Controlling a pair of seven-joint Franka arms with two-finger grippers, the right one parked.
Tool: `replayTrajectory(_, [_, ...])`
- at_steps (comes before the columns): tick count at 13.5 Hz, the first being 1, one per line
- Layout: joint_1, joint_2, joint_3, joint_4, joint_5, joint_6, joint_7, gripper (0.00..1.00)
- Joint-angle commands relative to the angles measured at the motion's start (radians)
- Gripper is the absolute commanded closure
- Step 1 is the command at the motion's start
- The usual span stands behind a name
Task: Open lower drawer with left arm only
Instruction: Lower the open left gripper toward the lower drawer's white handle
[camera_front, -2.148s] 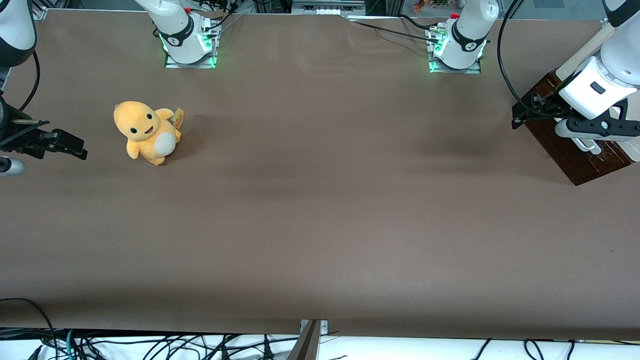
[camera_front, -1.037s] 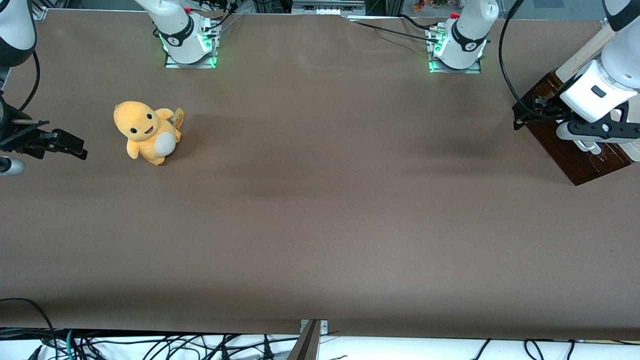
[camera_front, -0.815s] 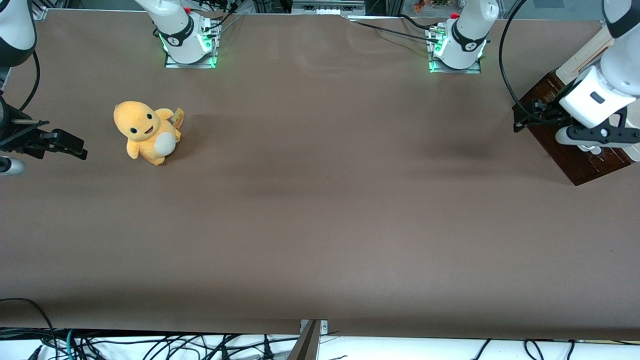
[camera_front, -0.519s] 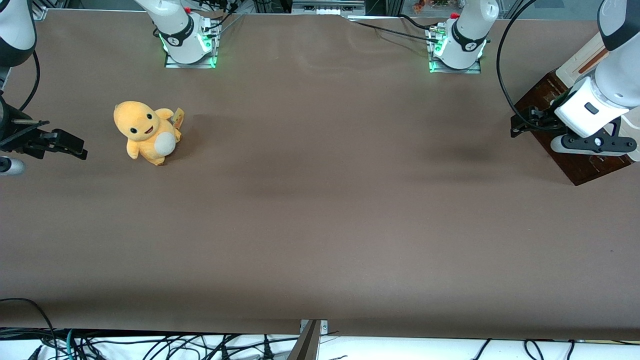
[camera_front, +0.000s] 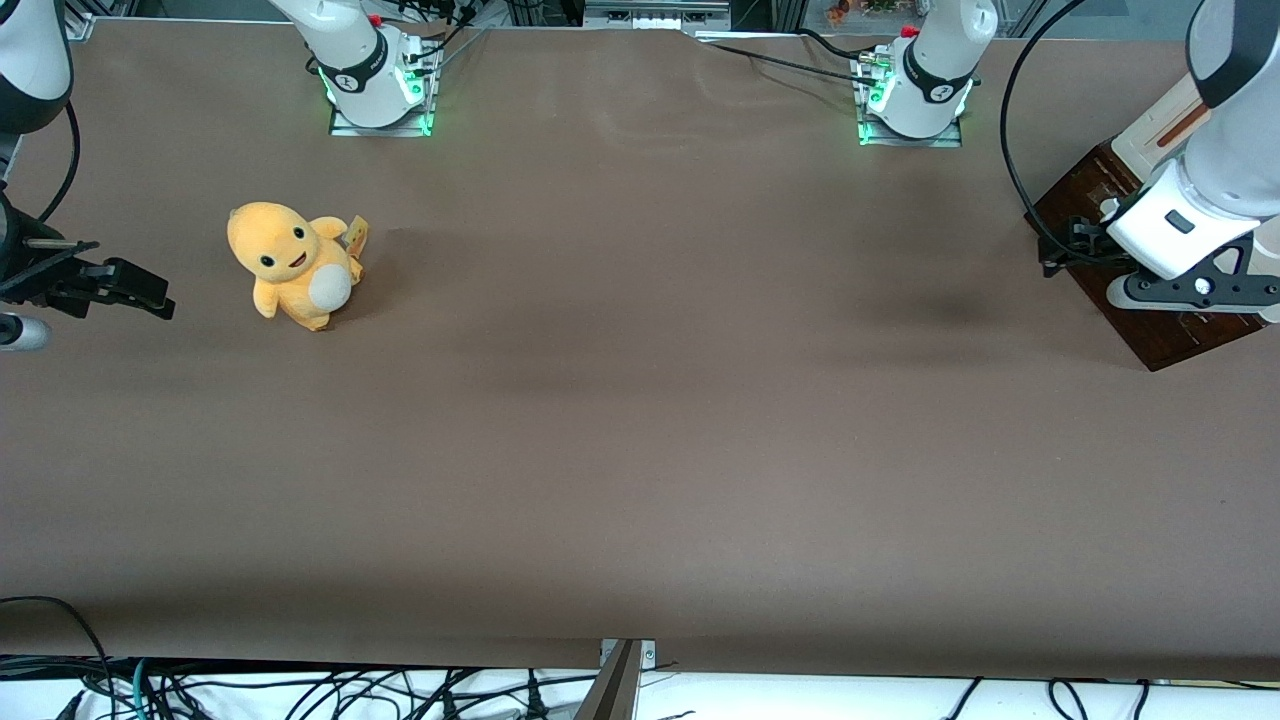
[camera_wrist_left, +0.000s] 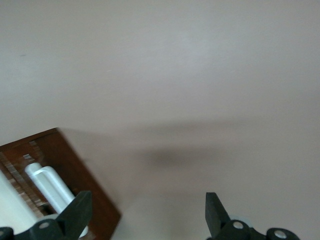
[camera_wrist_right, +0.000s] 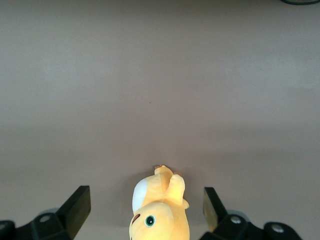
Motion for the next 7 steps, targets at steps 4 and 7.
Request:
replayTrajectory(4, [-0.020,0.147,-0.057,0.013,0.339,-0.189,-0.231,0.00])
replayTrajectory(7, [-0.024,0.221,-0.095,-0.031,0.480,-0.227,-0.346,0.00])
